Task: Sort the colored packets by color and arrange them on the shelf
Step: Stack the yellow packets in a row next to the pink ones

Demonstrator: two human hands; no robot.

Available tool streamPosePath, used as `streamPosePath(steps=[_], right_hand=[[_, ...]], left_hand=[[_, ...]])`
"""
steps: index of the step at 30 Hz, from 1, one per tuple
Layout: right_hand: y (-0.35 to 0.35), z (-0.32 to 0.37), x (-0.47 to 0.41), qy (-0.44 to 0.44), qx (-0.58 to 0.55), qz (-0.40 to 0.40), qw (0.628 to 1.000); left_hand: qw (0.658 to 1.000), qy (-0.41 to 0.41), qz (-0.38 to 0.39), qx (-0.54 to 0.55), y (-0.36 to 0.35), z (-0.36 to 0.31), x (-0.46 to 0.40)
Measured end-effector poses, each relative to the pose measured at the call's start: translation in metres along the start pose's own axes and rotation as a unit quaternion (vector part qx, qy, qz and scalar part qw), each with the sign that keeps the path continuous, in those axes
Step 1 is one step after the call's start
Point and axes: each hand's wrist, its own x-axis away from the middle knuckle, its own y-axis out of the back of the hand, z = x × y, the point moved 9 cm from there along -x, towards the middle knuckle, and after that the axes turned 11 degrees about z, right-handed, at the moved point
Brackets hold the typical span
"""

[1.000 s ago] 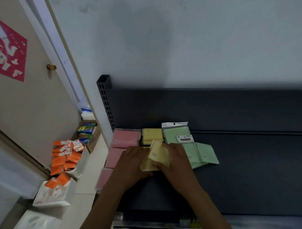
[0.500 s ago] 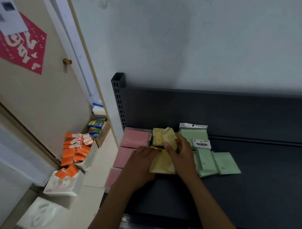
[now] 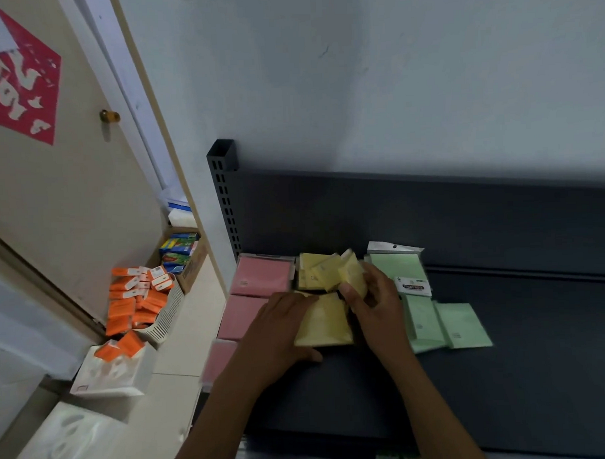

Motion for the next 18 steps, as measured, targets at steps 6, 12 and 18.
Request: streamPosePath(steps=[6,12,18], right_hand=[[0.021,0.008,0.006,0.001,-0.027,-0.016,0.999],[0.031,0.012,0.017,0.011,-0.05,-0.027,0.998],[0.037,0.014,0.027,0.009,-0.062,-0.044,0.997]], left_hand=[[0.997,0.049,-0.05,0.024,0.022,0.019,0.02],[0.997,0.055,-0.02,-0.054,0.013,0.005,0.012],[0.994,0.048,-0.025,-0.09,-0.003,0.001,0.008]])
